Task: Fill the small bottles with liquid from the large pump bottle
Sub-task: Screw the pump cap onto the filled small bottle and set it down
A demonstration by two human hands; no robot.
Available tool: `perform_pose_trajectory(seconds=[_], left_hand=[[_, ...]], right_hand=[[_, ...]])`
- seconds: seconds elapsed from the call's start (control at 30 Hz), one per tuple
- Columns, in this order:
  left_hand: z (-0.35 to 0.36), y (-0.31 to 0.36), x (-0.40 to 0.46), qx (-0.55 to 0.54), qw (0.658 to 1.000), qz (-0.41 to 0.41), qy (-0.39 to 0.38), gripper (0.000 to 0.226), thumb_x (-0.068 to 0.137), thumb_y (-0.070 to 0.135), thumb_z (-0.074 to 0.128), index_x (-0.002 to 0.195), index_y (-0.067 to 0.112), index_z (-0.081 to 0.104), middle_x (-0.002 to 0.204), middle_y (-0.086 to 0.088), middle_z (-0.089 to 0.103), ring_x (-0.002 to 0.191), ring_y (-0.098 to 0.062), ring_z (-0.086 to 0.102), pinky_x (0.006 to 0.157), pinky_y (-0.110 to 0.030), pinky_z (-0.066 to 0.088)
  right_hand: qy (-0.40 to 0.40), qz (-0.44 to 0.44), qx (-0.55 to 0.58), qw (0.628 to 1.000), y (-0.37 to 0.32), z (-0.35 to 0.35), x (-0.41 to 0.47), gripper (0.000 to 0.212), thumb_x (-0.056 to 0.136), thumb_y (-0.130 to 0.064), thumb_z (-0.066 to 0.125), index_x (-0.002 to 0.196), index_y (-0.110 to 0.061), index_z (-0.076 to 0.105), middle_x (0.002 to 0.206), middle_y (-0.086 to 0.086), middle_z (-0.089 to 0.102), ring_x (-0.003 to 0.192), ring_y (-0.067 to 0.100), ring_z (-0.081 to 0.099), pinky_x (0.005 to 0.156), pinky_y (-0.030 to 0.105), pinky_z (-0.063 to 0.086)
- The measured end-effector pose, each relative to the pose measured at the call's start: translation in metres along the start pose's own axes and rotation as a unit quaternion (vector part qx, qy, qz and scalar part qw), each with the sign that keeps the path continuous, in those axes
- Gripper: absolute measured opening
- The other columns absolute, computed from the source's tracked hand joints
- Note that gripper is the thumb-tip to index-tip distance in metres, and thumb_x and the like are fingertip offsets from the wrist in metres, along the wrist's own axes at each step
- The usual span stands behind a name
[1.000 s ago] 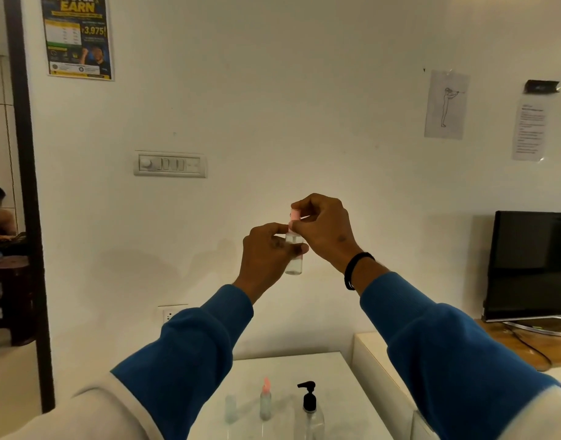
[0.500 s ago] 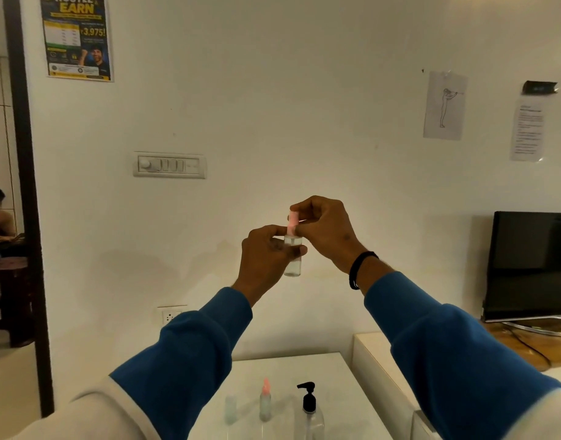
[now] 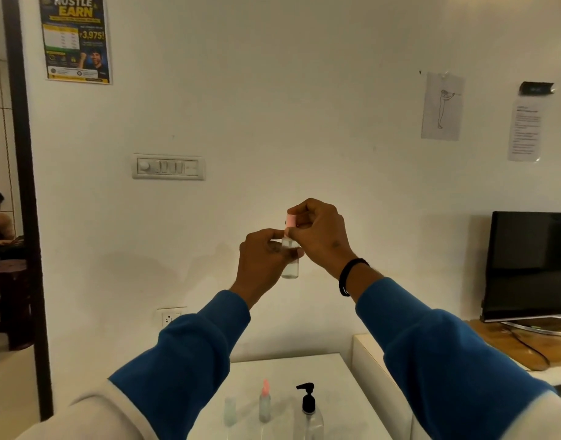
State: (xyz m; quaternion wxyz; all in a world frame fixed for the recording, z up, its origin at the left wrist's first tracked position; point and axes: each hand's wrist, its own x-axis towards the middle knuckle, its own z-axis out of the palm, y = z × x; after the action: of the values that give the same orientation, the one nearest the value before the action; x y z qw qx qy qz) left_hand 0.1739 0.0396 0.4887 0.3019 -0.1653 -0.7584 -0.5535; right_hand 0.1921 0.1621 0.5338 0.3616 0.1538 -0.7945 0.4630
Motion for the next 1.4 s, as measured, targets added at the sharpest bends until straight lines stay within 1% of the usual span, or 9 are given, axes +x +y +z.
perform_pose_trajectory(seconds=[0.13, 0.3, 0.4, 0.53, 0.7, 0.93, 1.03, 1.2, 1.4], left_hand=[[0.002, 0.006, 0.0, -0.001, 1.0, 0.014, 0.006, 0.026, 0.083, 0.017, 0.081, 0.106, 0.009, 0.074, 0.092, -0.006, 0.075, 0.085, -0.025, 0.072, 0.081, -0.039, 0.06], [0.004, 0.006, 0.0, 0.016, 0.999, 0.039, 0.01, 0.022, 0.084, 0.014, 0.079, 0.103, 0.004, 0.075, 0.09, -0.009, 0.075, 0.085, -0.027, 0.071, 0.077, -0.033, 0.058], [0.005, 0.007, -0.001, 0.016, 0.999, 0.042, 0.002, 0.026, 0.083, 0.019, 0.081, 0.104, 0.004, 0.075, 0.092, -0.008, 0.075, 0.085, -0.025, 0.071, 0.078, -0.033, 0.059], [0.002, 0.008, 0.004, -0.014, 1.0, 0.022, 0.011, 0.028, 0.082, 0.018, 0.083, 0.105, 0.005, 0.076, 0.093, -0.009, 0.076, 0.086, -0.025, 0.073, 0.083, -0.045, 0.062], [0.003, 0.008, 0.004, -0.031, 0.999, 0.017, 0.016, 0.02, 0.083, 0.014, 0.081, 0.101, 0.006, 0.077, 0.09, -0.009, 0.076, 0.085, -0.026, 0.073, 0.083, -0.047, 0.062], [0.002, -0.001, 0.001, 0.014, 0.999, 0.046, 0.011, 0.022, 0.083, 0.018, 0.082, 0.096, 0.003, 0.076, 0.086, -0.008, 0.074, 0.079, -0.023, 0.07, 0.074, -0.034, 0.058], [0.001, -0.004, 0.002, 0.018, 0.999, 0.044, 0.008, 0.023, 0.082, 0.02, 0.083, 0.097, 0.003, 0.076, 0.086, -0.01, 0.075, 0.081, -0.027, 0.072, 0.079, -0.042, 0.061], [-0.003, -0.006, 0.006, -0.011, 0.999, 0.029, 0.01, 0.026, 0.082, 0.018, 0.084, 0.103, 0.004, 0.077, 0.09, -0.009, 0.077, 0.084, -0.025, 0.074, 0.082, -0.048, 0.062], [-0.002, -0.01, 0.003, -0.017, 1.0, 0.016, 0.005, 0.02, 0.08, 0.016, 0.085, 0.096, 0.006, 0.077, 0.084, -0.007, 0.076, 0.08, -0.023, 0.074, 0.08, -0.047, 0.062]], right_hand=[[0.035, -0.01, -0.005, 0.999, -0.007, 0.003, -0.001, 0.026, 0.078, -0.007, 0.081, 0.097, -0.019, 0.068, 0.093, -0.003, 0.068, 0.08, 0.007, 0.064, 0.056, 0.003, 0.043], [0.065, -0.011, 0.002, 0.998, -0.005, 0.006, -0.005, 0.027, 0.078, -0.01, 0.081, 0.098, -0.019, 0.065, 0.085, -0.005, 0.063, 0.073, 0.001, 0.058, 0.054, -0.001, 0.041], [0.05, -0.002, 0.002, 0.999, -0.006, 0.001, -0.002, 0.027, 0.08, -0.016, 0.081, 0.101, -0.021, 0.065, 0.086, -0.006, 0.066, 0.075, 0.005, 0.063, 0.056, 0.005, 0.045], [-0.02, 0.003, 0.028, 0.999, -0.008, -0.005, 0.002, 0.032, 0.083, -0.006, 0.075, 0.107, -0.025, 0.066, 0.099, -0.001, 0.072, 0.089, 0.014, 0.07, 0.078, 0.031, 0.061], [-0.015, -0.007, 0.013, 1.0, -0.011, -0.008, 0.002, 0.033, 0.081, -0.004, 0.078, 0.106, -0.025, 0.071, 0.087, -0.007, 0.069, 0.078, 0.005, 0.068, 0.065, 0.015, 0.054], [0.038, -0.009, -0.007, 0.999, -0.003, 0.004, -0.005, 0.03, 0.074, -0.014, 0.087, 0.093, -0.025, 0.066, 0.075, -0.006, 0.066, 0.068, 0.004, 0.063, 0.057, 0.007, 0.043], [0.03, -0.006, -0.007, 1.0, -0.001, 0.004, -0.005, 0.027, 0.077, -0.017, 0.084, 0.098, -0.024, 0.068, 0.077, -0.006, 0.068, 0.069, 0.004, 0.065, 0.059, 0.008, 0.046], [-0.022, 0.003, 0.01, 1.0, -0.003, 0.003, -0.001, 0.03, 0.084, -0.006, 0.074, 0.11, -0.02, 0.069, 0.103, 0.0, 0.072, 0.089, 0.013, 0.069, 0.079, 0.028, 0.06], [-0.011, 0.002, -0.004, 1.0, -0.003, 0.007, -0.001, 0.027, 0.078, -0.005, 0.08, 0.095, -0.023, 0.069, 0.094, -0.002, 0.07, 0.084, 0.011, 0.067, 0.065, 0.015, 0.052]])
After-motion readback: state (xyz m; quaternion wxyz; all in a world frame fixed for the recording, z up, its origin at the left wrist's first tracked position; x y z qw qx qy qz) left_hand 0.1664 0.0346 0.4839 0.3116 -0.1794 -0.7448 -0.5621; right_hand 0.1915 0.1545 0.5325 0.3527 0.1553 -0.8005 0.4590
